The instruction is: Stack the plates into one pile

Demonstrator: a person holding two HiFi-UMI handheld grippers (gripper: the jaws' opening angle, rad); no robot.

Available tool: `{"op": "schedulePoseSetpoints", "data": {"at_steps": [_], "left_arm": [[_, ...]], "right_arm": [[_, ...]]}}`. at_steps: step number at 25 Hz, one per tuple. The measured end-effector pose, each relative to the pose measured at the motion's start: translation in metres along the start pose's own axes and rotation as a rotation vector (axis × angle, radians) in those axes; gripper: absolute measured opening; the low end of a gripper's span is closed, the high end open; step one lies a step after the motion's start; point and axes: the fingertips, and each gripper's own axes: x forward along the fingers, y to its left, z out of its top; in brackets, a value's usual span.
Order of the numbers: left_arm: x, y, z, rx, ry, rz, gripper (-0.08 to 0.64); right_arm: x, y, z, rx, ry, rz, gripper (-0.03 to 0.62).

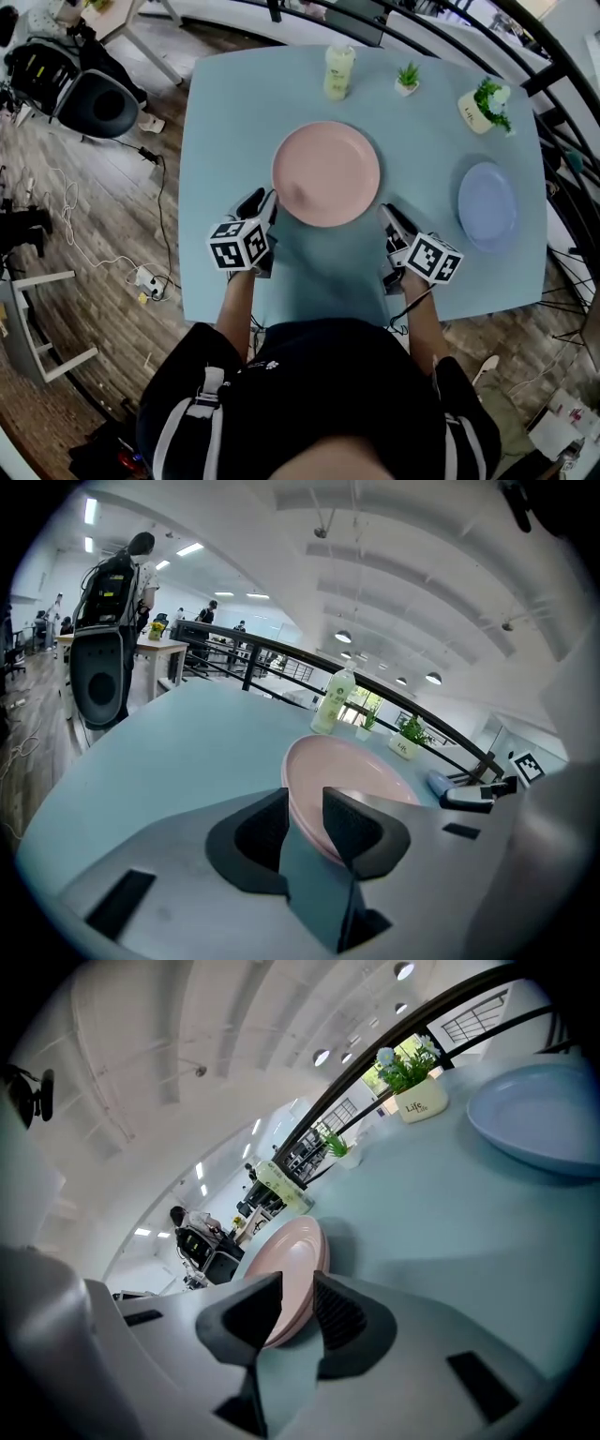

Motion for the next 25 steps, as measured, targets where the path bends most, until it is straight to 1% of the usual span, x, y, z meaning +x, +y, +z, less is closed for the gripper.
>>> {"op": "schedulePoseSetpoints", "data": {"at_steps": [4, 7, 10, 13, 15, 18, 20, 22, 25], "left_arm": [[0.001, -0.010, 0.004, 0.048, -0.025, -0.012, 0.105], [0.007, -0.024, 0.008, 0.099, -0.049, -0.040, 0.071], [0.012, -0.049, 0.009, 0.157, -0.072, -0.112, 0.041], [0.015, -0.082, 0.011, 0.232, -0.080, -0.195, 0.029], [0.016, -0.107, 0.013, 0.278, -0.072, -0.250, 0.029], [0.008, -0.144, 0.010, 0.324, -0.065, -0.314, 0.029], [0.000, -0.166, 0.006, 0.351, -0.056, -0.343, 0.029], [-0.005, -0.189, -0.001, 0.376, -0.046, -0.354, 0.029], [-0.014, -0.228, -0.014, 0.375, -0.039, -0.373, 0.029]], "right_arm": [[-0.021, -0.006, -0.001, 0.013, -0.035, -0.023, 0.079], [-0.039, -0.004, 0.005, 0.021, -0.090, -0.030, 0.004], [-0.061, -0.008, 0.005, 0.031, -0.139, -0.053, 0.002], [-0.088, -0.006, 0.002, 0.049, -0.179, -0.071, 0.002], [-0.105, -0.005, 0.003, 0.069, -0.215, -0.070, 0.002], [-0.131, -0.008, 0.002, 0.098, -0.267, -0.060, 0.002], [-0.149, -0.010, 0.001, 0.112, -0.293, -0.050, 0.002], [-0.170, -0.015, 0.002, 0.114, -0.311, -0.043, 0.002], [-0.211, -0.028, 0.006, 0.122, -0.352, -0.040, 0.002]]}}
